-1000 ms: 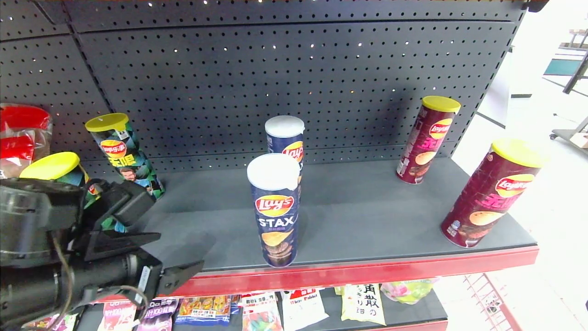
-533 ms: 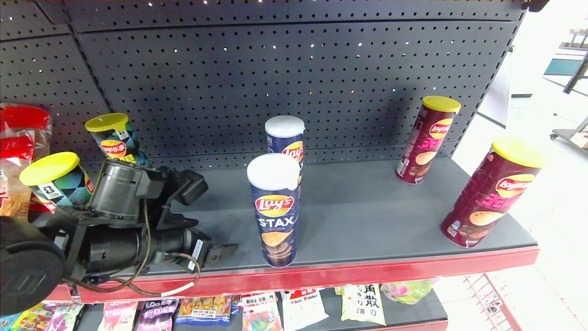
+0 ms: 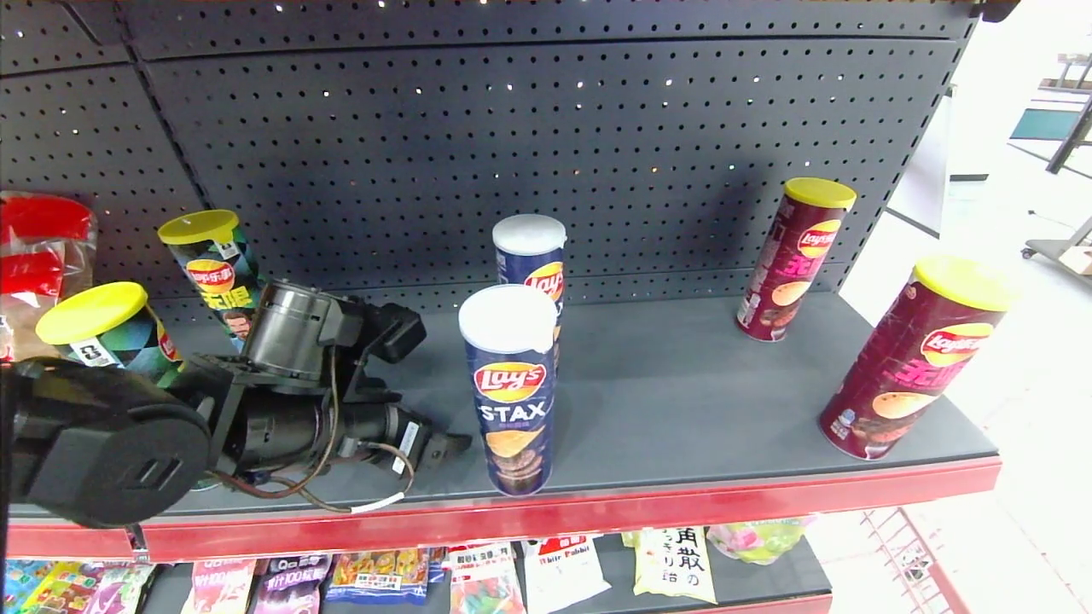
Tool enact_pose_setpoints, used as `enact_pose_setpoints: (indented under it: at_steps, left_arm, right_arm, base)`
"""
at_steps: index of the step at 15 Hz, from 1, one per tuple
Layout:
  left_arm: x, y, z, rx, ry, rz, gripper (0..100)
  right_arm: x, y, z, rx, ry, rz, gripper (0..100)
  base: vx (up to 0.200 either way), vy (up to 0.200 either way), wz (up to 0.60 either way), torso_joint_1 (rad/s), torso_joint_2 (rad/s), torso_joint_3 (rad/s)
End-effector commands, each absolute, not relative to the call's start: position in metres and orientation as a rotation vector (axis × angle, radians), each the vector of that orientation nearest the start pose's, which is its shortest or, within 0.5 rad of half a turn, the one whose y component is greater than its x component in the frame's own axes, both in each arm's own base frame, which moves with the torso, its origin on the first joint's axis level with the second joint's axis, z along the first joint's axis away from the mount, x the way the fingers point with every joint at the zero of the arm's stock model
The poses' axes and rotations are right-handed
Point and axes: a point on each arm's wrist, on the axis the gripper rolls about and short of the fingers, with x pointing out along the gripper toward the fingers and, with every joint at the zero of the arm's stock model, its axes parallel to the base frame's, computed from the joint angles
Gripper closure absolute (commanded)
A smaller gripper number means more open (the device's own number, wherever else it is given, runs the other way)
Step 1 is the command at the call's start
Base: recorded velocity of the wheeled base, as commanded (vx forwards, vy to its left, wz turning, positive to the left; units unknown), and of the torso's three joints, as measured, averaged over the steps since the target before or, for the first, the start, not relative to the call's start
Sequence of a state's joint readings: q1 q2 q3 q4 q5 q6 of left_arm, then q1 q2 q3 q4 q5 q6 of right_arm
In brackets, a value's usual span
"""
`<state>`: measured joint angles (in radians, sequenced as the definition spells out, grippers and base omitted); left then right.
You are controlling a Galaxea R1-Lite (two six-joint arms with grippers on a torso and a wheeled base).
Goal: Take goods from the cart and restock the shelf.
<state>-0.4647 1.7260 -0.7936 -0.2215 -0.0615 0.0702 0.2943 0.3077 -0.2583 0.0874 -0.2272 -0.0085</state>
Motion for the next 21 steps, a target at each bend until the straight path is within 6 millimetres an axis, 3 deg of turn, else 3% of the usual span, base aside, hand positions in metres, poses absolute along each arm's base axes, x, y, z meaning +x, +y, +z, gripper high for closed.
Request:
enact_pose_setpoints:
  at_steps: [1, 21]
  left_arm:
    - [0.262, -0.136, 0.131, 0.216, 0.696, -0.539, 0]
    - [0.267, -0.148, 0.133, 0.209, 0.681, -0.558, 0]
  right_arm:
    - [-0.004, -0.007, 0.143, -0.047, 0.141, 0.068, 0]
    - [-0.004, -0.007, 0.141, -0.048, 0.143, 0.068, 0]
  base:
    - [0.000, 0.000, 0.00, 0.000, 0.00, 0.000]
    - [0.000, 0.000, 0.00, 0.000, 0.00, 0.000]
